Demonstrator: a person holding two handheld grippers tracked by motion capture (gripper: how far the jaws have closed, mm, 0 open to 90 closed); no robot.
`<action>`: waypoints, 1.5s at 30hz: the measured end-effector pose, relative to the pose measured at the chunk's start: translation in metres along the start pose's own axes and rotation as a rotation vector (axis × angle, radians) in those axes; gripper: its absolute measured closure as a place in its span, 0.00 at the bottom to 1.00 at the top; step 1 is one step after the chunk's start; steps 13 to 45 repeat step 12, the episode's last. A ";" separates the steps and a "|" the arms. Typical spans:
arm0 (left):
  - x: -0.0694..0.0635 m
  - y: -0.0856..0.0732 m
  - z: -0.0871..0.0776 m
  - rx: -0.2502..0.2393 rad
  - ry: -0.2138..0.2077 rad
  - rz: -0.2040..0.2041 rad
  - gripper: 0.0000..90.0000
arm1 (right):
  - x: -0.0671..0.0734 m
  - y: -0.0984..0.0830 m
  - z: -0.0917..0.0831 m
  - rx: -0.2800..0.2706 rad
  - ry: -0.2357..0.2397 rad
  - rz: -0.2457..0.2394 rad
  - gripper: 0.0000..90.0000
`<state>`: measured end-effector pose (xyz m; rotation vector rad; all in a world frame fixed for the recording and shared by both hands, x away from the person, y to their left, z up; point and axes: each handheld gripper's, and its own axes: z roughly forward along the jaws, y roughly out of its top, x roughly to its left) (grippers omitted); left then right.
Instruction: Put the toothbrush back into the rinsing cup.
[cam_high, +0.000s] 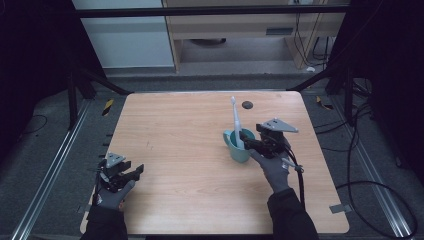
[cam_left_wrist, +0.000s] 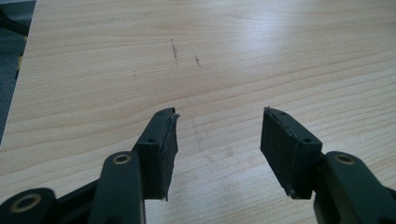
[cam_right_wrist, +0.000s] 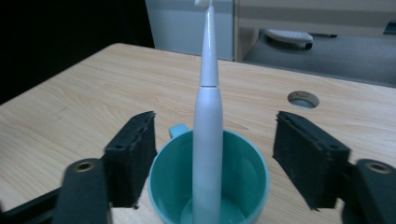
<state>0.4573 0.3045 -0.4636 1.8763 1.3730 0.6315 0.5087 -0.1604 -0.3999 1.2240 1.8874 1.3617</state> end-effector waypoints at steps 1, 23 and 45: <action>0.000 0.000 0.000 -0.001 -0.002 0.000 0.49 | -0.001 -0.002 -0.006 0.000 -0.001 0.001 0.26; 0.001 -0.002 0.007 0.019 -0.012 0.002 0.40 | -0.039 -0.055 -0.057 0.105 -0.051 0.005 0.19; 0.001 -0.002 0.007 0.019 -0.012 0.002 0.40 | -0.039 -0.055 -0.057 0.105 -0.051 0.005 0.19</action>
